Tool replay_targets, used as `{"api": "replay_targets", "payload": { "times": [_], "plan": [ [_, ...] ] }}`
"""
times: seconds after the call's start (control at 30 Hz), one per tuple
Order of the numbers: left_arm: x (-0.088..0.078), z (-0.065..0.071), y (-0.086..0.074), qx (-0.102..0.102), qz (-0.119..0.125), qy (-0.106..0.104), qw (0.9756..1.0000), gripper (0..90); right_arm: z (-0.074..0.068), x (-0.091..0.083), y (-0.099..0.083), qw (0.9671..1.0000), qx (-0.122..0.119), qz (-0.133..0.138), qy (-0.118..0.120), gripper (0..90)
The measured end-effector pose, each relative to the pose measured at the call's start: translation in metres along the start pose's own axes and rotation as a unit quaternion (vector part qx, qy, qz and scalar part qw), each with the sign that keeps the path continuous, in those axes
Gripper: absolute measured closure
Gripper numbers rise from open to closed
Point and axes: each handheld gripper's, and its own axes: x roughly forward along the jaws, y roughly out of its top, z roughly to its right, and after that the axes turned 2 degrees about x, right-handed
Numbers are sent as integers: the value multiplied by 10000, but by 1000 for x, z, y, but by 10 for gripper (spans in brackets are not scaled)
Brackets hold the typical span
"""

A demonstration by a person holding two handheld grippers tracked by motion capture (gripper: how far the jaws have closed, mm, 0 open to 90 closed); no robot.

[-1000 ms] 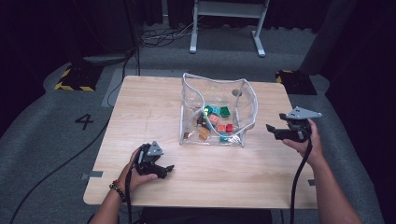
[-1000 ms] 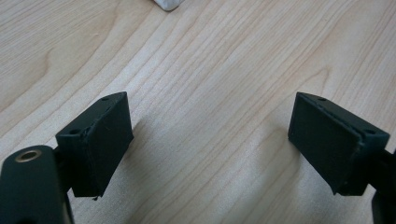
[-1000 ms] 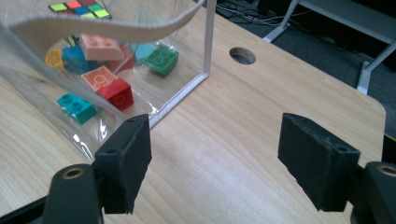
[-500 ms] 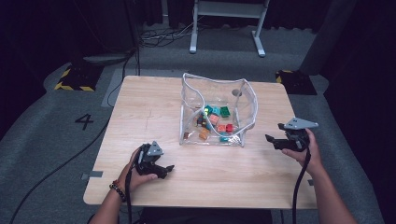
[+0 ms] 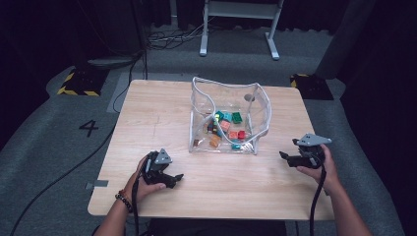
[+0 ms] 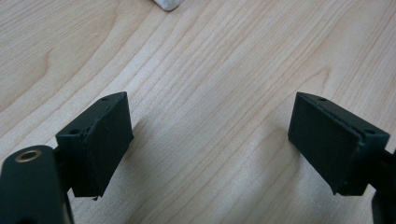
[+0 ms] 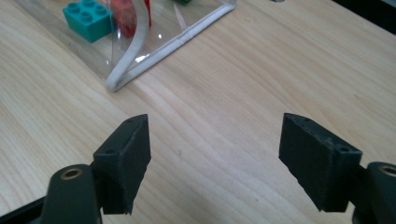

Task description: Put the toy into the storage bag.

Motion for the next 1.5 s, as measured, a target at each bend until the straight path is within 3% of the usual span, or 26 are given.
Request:
{"api": "replay_targets", "payload": {
  "times": [0.67, 1.0, 1.17, 1.23, 1.5],
  "plan": [
    [0, 0, 0, 6, -1, 0, 10000, 139, -15, -2, -33, 9998, 42, -147, 110, 246],
    [0, 0, 0, -1, -1, -2, 10000, 138, -19, -4, -55, 9990, 286, -248, 243, 240],
    [-1, -1, 0, 42, -1, 45, 10000, 138, -20, -8, -67, 9963, 652, -210, 513, 236],
    [0, 0, 0, -61, -12, 13, 10000, 141, -20, -9, -71, 9952, 806, -139, 531, 232],
    [0, -1, 0, -43, 4, 43, 10000, 141, -22, -12, -74, 9952, 863, -101, 442, 230]
  ]
}}
